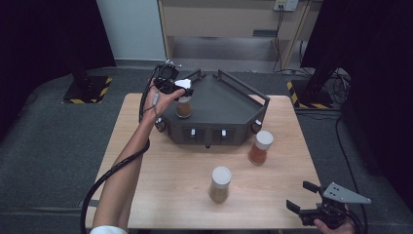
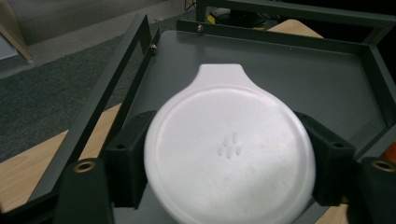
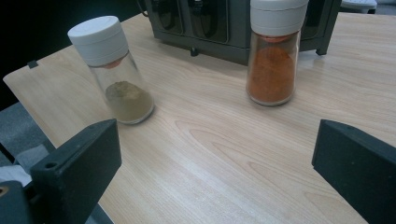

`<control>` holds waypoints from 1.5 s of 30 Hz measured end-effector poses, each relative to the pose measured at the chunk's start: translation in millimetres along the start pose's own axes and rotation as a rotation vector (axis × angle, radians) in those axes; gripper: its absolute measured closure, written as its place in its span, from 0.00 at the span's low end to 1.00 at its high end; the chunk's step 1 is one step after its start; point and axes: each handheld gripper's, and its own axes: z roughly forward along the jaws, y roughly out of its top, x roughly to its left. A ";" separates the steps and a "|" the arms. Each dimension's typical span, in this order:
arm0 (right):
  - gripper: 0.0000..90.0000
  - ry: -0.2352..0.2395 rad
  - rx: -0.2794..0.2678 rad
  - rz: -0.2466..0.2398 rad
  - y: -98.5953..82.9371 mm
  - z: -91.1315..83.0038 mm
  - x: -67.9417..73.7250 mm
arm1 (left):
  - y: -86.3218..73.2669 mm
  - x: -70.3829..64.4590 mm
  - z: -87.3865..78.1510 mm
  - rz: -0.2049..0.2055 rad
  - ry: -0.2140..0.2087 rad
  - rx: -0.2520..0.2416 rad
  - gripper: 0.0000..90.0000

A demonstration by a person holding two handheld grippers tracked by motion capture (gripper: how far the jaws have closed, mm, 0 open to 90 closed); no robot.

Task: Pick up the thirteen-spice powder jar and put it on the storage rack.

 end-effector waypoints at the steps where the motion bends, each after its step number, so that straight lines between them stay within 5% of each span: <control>1: 0.02 0.001 0.000 0.000 0.0 0.0 0.0 | -0.2 -0.4 1.0 -0.006 0.000 0.000 0.21; 7: 0.02 0.000 0.001 -0.001 0.1 0.0 0.1 | -2.2 -9.4 2.9 0.017 0.024 -0.029 0.04; 15: 0.02 0.002 0.000 0.001 0.1 -0.3 0.0 | 4.0 -14.5 -6.1 0.026 0.041 -0.072 0.04; 28: 0.02 0.003 0.001 0.000 0.1 -0.2 0.0 | 16.7 -19.0 -44.3 0.065 0.041 -0.174 0.03; 45: 0.02 -0.001 0.009 -0.004 1.6 0.3 1.5 | -1.4 -27.1 -95.2 0.125 0.051 -0.304 0.04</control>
